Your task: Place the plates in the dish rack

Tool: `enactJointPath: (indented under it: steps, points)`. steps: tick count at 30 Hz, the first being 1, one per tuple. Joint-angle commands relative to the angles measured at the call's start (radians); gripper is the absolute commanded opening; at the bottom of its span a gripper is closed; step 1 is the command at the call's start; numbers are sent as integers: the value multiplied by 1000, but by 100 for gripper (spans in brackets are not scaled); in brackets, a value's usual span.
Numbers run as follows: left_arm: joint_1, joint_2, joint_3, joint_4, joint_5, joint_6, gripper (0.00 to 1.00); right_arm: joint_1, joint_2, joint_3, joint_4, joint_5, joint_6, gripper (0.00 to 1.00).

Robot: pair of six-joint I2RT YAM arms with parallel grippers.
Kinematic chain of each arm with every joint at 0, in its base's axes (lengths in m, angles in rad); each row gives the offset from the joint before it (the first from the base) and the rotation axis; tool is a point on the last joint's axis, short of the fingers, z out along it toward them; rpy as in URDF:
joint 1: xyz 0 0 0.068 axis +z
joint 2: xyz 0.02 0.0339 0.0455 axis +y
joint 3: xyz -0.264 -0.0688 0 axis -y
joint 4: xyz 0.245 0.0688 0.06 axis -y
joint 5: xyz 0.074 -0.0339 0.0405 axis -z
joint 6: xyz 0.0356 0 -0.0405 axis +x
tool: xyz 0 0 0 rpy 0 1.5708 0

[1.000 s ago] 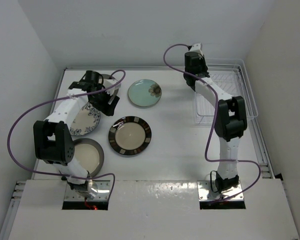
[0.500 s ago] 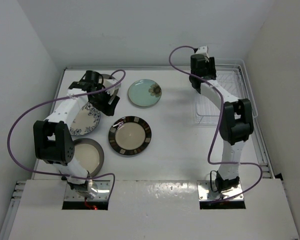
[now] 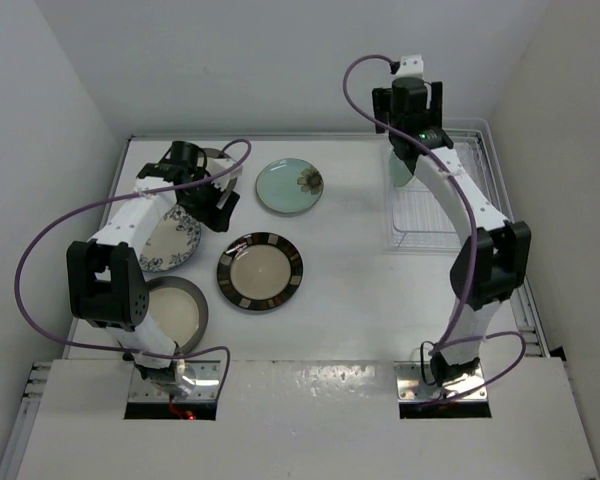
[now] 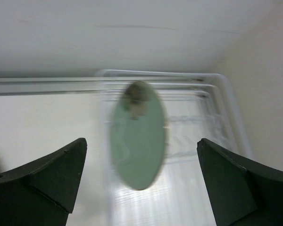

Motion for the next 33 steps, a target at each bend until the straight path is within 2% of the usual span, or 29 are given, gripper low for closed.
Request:
enactJointPath:
  steps: [1,3,4,5,7,8,11,13,18,22,25,29,31,33]
  points:
    - [9,-15,0,9,-8,-12,85,84,-96,-31,-87,-291,159,100]
    - [9,-1,-14,31,-43,-22,85,105,-63,-71,-79,-415,237,100]
    - [-1,16,-29,32,-92,-22,85,110,-40,-62,-90,-564,334,100]
    - [-15,25,-43,32,-117,-22,83,109,5,-53,-91,-605,433,100]
    - [-26,34,-78,32,-146,-12,81,108,75,-29,-64,-734,512,94]
    - [-26,34,-92,32,-157,-12,77,109,118,-24,-58,-740,593,93]
    - [-15,43,-133,32,-157,-12,67,115,204,5,-50,-701,696,90]
    - [-6,43,-161,32,-157,-12,65,115,255,16,-65,-666,735,89]
    - [38,54,-185,53,-130,-24,65,112,304,-36,-6,-627,825,86]
    - [48,63,-185,53,-119,-24,65,112,378,-45,31,-653,879,84]
    - [57,63,-185,53,-119,-33,65,110,428,-44,79,-676,945,77]
    - [57,73,-185,53,-119,-33,67,116,502,-13,56,-690,1014,67]
    - [57,73,-185,53,-119,-33,67,113,543,16,33,-696,1043,66]
    - [57,73,-185,53,-119,-33,67,110,576,24,45,-714,1062,58]
